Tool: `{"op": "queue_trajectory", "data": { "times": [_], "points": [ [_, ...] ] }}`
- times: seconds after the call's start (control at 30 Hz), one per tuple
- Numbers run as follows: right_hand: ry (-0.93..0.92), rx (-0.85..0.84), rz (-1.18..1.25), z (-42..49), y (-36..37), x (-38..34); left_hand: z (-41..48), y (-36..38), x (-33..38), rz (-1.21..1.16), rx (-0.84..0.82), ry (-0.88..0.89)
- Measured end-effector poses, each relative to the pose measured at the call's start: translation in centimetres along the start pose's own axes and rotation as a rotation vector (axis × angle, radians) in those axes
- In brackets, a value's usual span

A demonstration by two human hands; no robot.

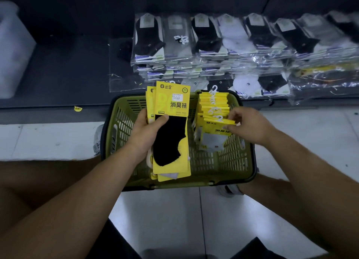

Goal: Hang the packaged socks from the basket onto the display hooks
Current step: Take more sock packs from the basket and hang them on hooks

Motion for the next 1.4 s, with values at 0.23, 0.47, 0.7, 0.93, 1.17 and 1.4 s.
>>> {"op": "queue_trajectory", "data": {
  "times": [0.23, 0.47, 0.7, 0.93, 1.17, 1.4],
  "points": [
    [-0.071, -0.084, 0.355, 0.0, -7.5, -6.7, 0.3, -0.5, 2.9, 0.029, 0.013, 0.118],
    [-0.175, 0.015, 0.883, 0.2, -8.7, -13.9, -1.2, 0.8, 9.3, 0.114, -0.016, 0.313],
    [-0.141, 0.291, 1.03, 1.2, -10.4, -19.1, -4.1, 2.6, 19.8, 0.09, -0.062, 0.505],
    [-0.286, 0.384, 1.12, 0.8, -15.0, -24.5, -4.7, 1.7, 27.5, 0.008, -0.095, 0.632],
    [-0.354, 0.367, 1.005, 1.5, -17.4, -28.4, -4.9, 0.3, 32.3, -0.073, -0.052, 0.756],
    [-0.348, 0.355, 1.096, 2.7, -18.8, -29.8, -3.9, 0.1, 34.4, -0.176, -0.09, 0.779]
  ]
}}
Point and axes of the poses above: each hand's wrist, its own z-axis towards the middle knuckle, its own y-axis out of the palm, x = y × z, the point moved 5 cm from there along z, towards the middle knuckle, and after that the axes turned 12 degrees about z, right-handed, at the moved point
